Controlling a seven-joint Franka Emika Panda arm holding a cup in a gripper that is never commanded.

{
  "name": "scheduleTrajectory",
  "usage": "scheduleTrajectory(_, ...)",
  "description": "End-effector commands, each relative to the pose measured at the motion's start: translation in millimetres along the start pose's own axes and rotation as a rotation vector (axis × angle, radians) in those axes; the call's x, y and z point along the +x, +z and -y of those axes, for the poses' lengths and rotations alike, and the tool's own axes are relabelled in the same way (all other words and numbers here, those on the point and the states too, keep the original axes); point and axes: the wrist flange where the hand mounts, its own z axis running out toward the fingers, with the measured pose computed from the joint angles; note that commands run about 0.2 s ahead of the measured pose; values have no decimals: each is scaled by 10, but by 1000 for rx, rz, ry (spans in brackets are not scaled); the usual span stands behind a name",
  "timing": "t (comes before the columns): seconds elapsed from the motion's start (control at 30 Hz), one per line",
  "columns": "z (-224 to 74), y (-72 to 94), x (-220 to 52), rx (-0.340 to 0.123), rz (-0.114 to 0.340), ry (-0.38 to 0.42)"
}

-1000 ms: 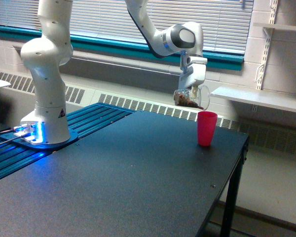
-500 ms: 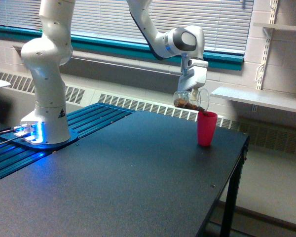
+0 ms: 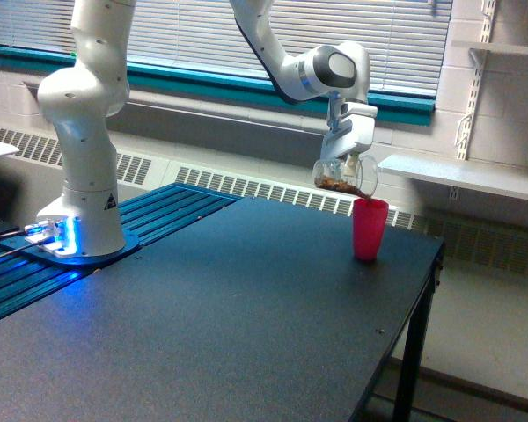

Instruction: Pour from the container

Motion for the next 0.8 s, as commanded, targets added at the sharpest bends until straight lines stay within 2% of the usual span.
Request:
scheduleTrajectory(0.03, 108, 24, -51, -14, 12, -51)
scheduleTrajectory(0.33, 146, 48, -39, -18, 22, -63)
scheduleTrajectory(0.8, 150, -51, 67, -33, 9, -75)
